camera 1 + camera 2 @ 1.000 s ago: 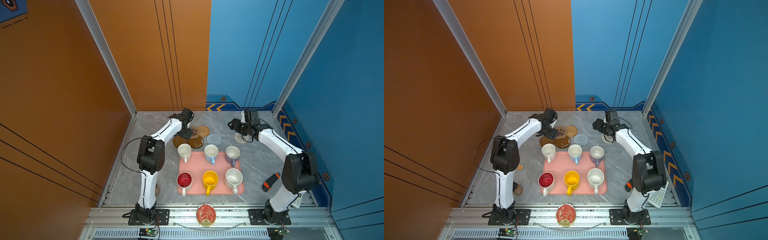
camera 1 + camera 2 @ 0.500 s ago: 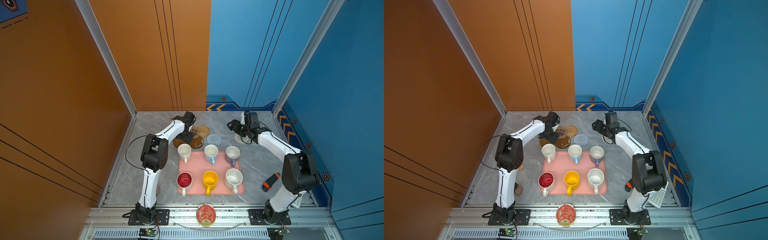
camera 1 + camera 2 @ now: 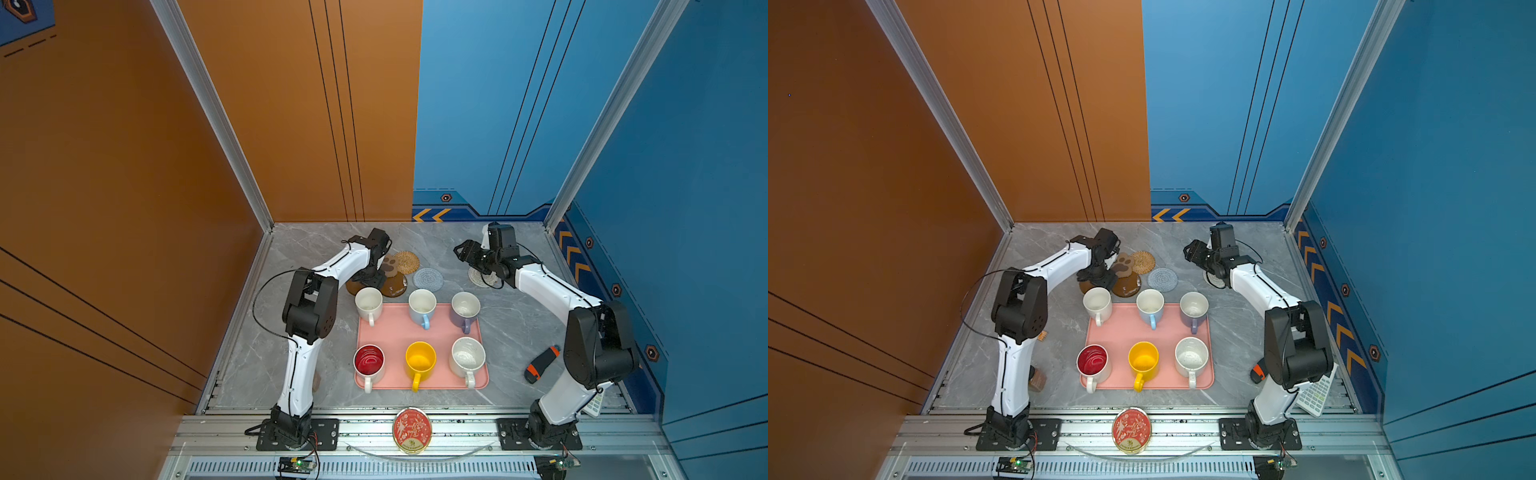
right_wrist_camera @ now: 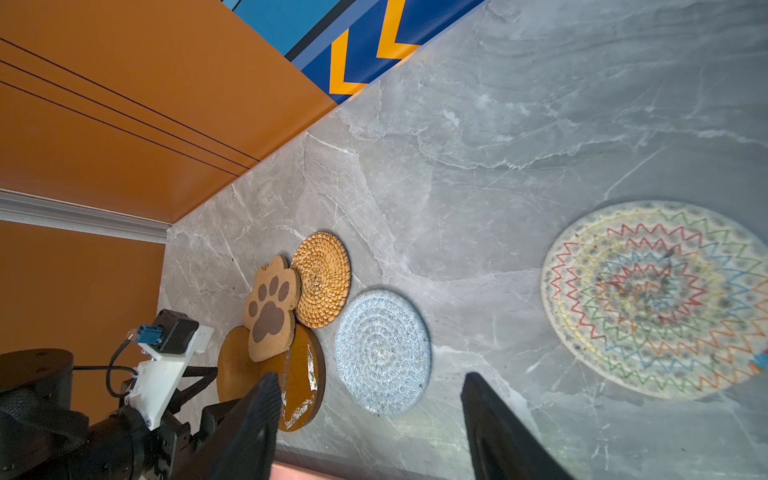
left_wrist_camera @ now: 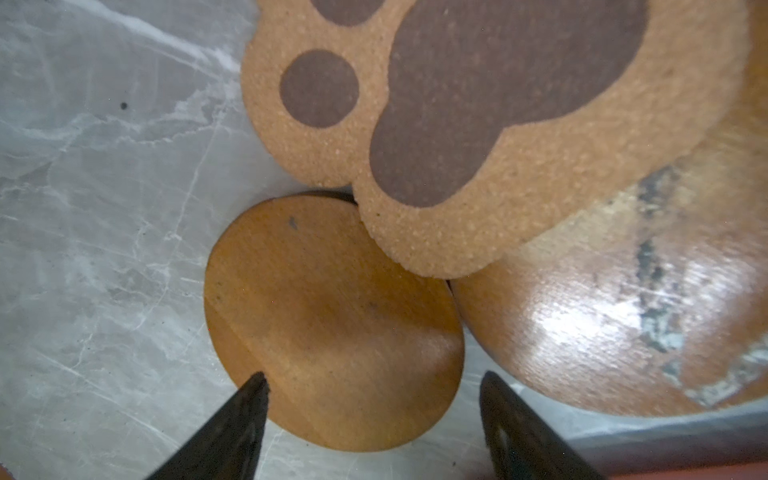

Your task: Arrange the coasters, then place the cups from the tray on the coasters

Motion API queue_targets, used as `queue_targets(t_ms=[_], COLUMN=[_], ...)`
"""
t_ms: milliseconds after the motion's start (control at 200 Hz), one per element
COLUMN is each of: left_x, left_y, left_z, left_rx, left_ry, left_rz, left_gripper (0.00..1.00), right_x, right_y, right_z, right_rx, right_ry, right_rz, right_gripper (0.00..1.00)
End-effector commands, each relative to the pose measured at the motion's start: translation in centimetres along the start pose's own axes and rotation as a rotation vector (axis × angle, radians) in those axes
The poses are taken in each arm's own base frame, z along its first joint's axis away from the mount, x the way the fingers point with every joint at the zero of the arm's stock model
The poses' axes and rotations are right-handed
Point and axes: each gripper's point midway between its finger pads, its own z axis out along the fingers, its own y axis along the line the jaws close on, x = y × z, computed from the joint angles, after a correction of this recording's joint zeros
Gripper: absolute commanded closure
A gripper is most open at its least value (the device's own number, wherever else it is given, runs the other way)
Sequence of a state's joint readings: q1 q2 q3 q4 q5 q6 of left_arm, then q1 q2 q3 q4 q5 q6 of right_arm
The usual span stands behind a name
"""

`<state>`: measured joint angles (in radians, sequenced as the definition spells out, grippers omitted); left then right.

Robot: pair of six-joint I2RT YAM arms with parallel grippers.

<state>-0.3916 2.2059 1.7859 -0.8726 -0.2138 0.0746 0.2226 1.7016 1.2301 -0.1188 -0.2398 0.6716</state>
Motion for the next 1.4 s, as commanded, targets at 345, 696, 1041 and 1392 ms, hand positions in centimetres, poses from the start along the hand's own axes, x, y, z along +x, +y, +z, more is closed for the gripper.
queue_targets(t_ms=[345, 696, 1041, 1392], left_x=[1.8, 1.2, 1.6, 2.4], left_y=[2.5, 4.4, 6.6, 9.6], left_z=[3.3, 3.5, 4.7, 4.9], left_rx=[-0.078, -0.088, -0.089, -0.099], left_ry=[0.101, 0.088, 0.105, 0.111], left_rz=[-0.067, -0.131, -0.185, -0.278], left_gripper=[0.2, 0.2, 0.2, 0.21], right_x=[-0.4, -0.4, -0.3, -0.1], right_y=[0.3, 0.8, 1.6, 2.8], right_z=[-0.5, -0.4, -0.7, -0.7], right_rx=[-0.025, -0.043, -0.053, -0.061], right_ry=[-0.013, -0.009, -0.003, 0.006], right_rz=[0.018, 0.024, 0.017, -0.001], right_gripper=[0.32, 0.32, 0.32, 0.32])
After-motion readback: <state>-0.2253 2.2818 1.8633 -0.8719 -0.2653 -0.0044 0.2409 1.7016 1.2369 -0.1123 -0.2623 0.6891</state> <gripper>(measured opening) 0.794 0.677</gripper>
